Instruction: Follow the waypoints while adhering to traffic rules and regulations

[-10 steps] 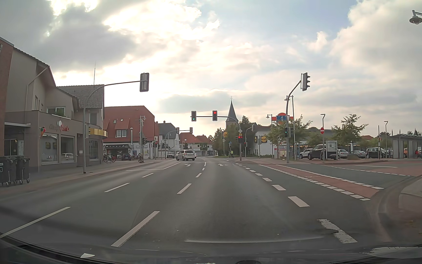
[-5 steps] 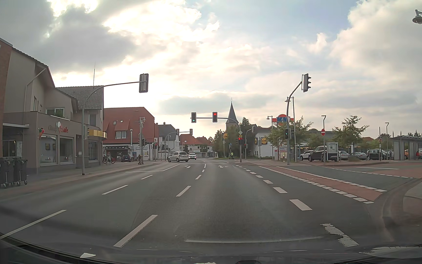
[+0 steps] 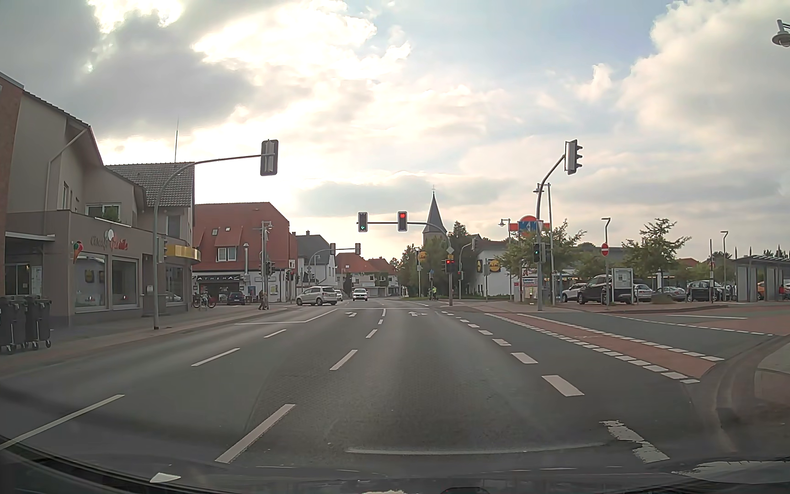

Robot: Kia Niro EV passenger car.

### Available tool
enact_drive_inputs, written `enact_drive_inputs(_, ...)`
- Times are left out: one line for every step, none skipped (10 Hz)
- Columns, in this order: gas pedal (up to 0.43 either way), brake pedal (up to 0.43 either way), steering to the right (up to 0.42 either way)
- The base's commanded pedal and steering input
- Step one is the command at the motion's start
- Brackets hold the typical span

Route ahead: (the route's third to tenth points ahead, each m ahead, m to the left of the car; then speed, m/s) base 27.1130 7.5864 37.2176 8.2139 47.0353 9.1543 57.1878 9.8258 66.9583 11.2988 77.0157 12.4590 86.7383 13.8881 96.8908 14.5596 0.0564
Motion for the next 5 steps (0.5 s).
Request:
enact_drive_inputs(0.0, 0.213, -0.005)
enact_drive_inputs(0.0, 0.213, -0.005)
enact_drive_inputs(0.0, 0.213, -0.005)
enact_drive_inputs(0.0, 0.22, -0.005)
enact_drive_inputs(0.0, 0.213, -0.005)
